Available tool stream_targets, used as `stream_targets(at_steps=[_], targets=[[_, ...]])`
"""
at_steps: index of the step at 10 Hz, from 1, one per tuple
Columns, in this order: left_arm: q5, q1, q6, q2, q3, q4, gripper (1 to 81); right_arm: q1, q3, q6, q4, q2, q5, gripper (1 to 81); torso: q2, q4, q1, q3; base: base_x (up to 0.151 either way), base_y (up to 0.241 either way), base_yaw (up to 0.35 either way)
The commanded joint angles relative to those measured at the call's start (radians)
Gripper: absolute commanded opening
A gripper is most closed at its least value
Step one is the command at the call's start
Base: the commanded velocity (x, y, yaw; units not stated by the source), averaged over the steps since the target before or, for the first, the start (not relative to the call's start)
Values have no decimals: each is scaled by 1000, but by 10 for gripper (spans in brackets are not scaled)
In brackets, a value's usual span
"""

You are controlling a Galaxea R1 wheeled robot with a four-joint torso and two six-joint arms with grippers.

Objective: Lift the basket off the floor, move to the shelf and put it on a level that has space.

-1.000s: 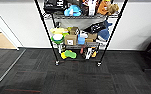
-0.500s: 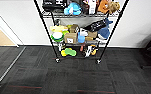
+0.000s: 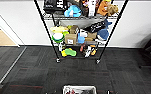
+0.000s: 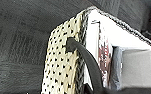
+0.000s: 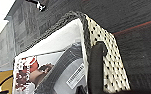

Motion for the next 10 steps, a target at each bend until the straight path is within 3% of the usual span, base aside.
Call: stream_targets(at_steps=[1, 5, 7, 10], targets=[[79, -89, -9, -65, 67, -42, 10, 82, 47, 20, 21, -32, -41, 10, 99, 0, -64, 78, 0, 0, 0], [68, -111, -10, -163, 249, -57, 10, 85, 176, 47, 17, -112, -26, 10, 237, 0, -155, 171, 0, 0, 0], [63, -112, -9, -208, 332, -57, 10, 85, 259, 54, 18, -173, 18, 10, 304, 0, -199, 141, 0, 0, 0], [54, -138, -12, -260, 443, -59, 10, 86, 371, 54, 15, -244, 48, 10, 394, 0, -258, 153, 0, 0, 0]])
